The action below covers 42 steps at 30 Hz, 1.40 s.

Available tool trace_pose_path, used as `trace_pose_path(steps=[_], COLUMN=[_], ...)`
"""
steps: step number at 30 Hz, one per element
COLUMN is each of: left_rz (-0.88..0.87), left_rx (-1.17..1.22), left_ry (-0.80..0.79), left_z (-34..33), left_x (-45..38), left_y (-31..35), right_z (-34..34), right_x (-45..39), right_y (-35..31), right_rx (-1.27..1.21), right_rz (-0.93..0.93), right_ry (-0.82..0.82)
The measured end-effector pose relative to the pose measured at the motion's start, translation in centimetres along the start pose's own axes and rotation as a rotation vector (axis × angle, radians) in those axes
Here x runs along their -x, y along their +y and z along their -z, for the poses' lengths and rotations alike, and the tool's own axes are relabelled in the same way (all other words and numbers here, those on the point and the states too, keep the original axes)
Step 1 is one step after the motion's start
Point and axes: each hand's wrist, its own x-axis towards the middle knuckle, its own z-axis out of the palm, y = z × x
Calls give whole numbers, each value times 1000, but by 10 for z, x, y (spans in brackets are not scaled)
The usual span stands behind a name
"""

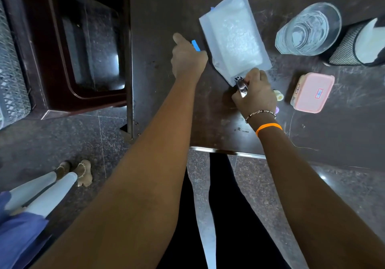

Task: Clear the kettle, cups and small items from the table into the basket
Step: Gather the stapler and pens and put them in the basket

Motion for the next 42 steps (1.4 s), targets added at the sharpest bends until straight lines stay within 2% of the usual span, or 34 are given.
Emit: trace_pose_path(steps=[7, 15, 20, 29, 33, 38, 42], left_rz=[-2, 58, 36, -86, -90, -42, -7], left_rx=[39, 259, 219, 135, 105, 113, 149], left_ry=[4, -20, -64, -254, -300, -323, -284], left_z=[12, 42, 43, 22, 10, 0, 4], left_x=[8, 52, 75, 88, 91, 96, 96], left_y=[-25, -89, -118, -88, -78, -66, -61], right_z=[-3, -10, -13, -10, -10, -9, -2], right_x=[2, 5, 6, 10, 12, 9, 14], right_y=[-5, -13, -17, -15, -9, -1, 2], right_rx=[5, 56, 94, 97, 69, 55, -109], right_rz=[-5, -2, -19, -32, -23, 1, 17], right_ry=[-7, -25, -26, -32, -34, -65, 20])
